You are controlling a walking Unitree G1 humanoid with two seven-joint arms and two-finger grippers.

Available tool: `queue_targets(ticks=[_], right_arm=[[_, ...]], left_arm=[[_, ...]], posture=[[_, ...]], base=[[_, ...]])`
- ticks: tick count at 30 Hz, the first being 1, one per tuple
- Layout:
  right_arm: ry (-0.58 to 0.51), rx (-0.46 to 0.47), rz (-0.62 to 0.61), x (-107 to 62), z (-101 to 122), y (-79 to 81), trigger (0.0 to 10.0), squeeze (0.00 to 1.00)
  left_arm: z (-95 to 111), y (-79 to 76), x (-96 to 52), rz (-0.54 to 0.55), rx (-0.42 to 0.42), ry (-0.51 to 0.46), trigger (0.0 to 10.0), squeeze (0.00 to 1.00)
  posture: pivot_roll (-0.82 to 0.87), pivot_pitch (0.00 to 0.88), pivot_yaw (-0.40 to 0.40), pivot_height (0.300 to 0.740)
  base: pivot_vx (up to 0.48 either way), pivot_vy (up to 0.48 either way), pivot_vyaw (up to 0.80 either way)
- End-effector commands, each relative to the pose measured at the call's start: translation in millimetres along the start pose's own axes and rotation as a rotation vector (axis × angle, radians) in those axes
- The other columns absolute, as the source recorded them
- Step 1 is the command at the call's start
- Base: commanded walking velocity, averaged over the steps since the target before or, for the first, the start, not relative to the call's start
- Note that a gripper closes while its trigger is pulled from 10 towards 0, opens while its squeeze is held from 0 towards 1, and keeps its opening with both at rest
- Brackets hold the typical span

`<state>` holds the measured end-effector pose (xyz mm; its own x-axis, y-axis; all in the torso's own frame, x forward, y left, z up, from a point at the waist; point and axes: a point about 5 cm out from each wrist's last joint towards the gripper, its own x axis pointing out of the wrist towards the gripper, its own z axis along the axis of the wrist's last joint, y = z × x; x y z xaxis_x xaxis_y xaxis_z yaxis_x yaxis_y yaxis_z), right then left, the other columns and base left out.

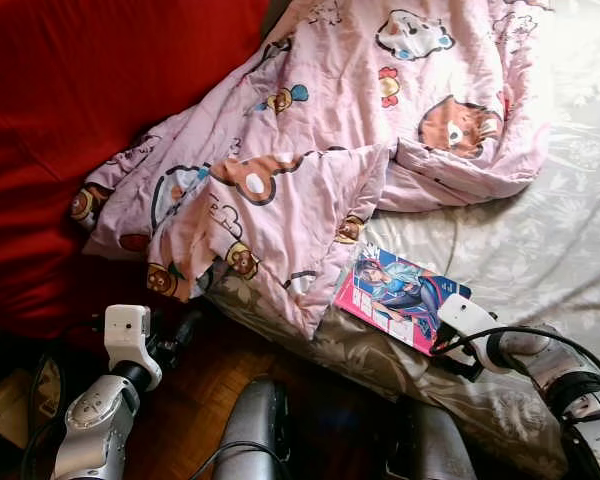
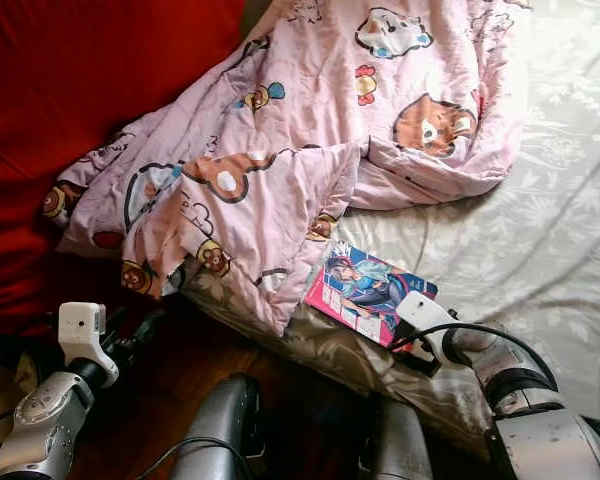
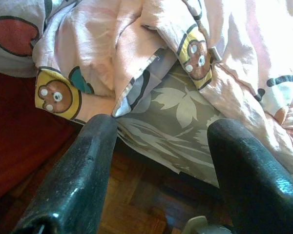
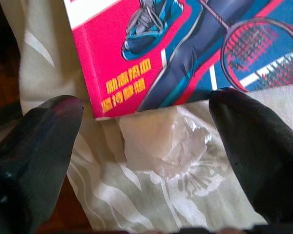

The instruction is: Clean up the room

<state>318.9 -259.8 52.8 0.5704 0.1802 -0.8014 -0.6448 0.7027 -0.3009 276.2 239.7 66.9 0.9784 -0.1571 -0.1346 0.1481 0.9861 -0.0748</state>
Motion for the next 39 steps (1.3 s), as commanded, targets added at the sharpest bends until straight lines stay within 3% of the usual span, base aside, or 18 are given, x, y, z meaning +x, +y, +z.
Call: queue_targets(ticks=[1, 6, 18, 19, 20, 21, 39], right_arm=[[0.056, 0.006, 0.013, 1.1, -15, 5.3, 10.0, 0.0], [0.123, -0.024, -0.038, -0.5, -22, 1.9, 10.0, 0.0], [0.104, 0.019, -0.031, 3.1, -24, 8.4, 9.9, 0.0], [0.105, 0.018, -0.031, 3.4, -25, 8.8, 8.5, 0.0], [0.106, 0.016, -0.031, 3.6, -25, 9.3, 2.8, 0.0], [0.112, 0.014, -0.033, 4.0, -26, 10.0, 0.0, 0.0], [0.141, -0.009, -0.05, 6.7, -33, 15.5, 0.0, 0.0]], left_arm=[[-7, 6.8, -7.9, 0.015, 0.001, 0.037, 10.0, 0.0], [-8, 7.2, -8.6, 0.017, 0.0, 0.039, 10.0, 0.0], [-10, 7.1, -11.0, 0.02, 0.0, 0.043, 10.0, 0.0], [-10, 7.3, -11.7, 0.021, 0.001, 0.044, 10.0, 0.0], [-9, 7.4, -12.0, 0.022, 0.002, 0.044, 10.0, 0.0], [-10, 7.9, -13.0, 0.024, 0.002, 0.045, 10.0, 0.0], [-13, 8.5, -19.8, 0.033, 0.006, 0.063, 10.0, 0.0]], posture=[[0.19, 0.326, 0.113, 0.635], [0.19, 0.328, 0.113, 0.635], [0.2, 0.336, 0.117, 0.635], [0.2, 0.337, 0.118, 0.635], [0.2, 0.339, 0.12, 0.635], [0.21, 0.342, 0.121, 0.635], [0.21, 0.351, 0.127, 0.635]], base=[[0.0, 0.0, 0.0], [0.0, 0.0, 0.0], [0.0, 0.0, 0.0], [0.0, 0.0, 0.0], [0.0, 0.0, 0.0], [0.0, 0.0, 0.0], [0.0, 0.0, 0.0]])
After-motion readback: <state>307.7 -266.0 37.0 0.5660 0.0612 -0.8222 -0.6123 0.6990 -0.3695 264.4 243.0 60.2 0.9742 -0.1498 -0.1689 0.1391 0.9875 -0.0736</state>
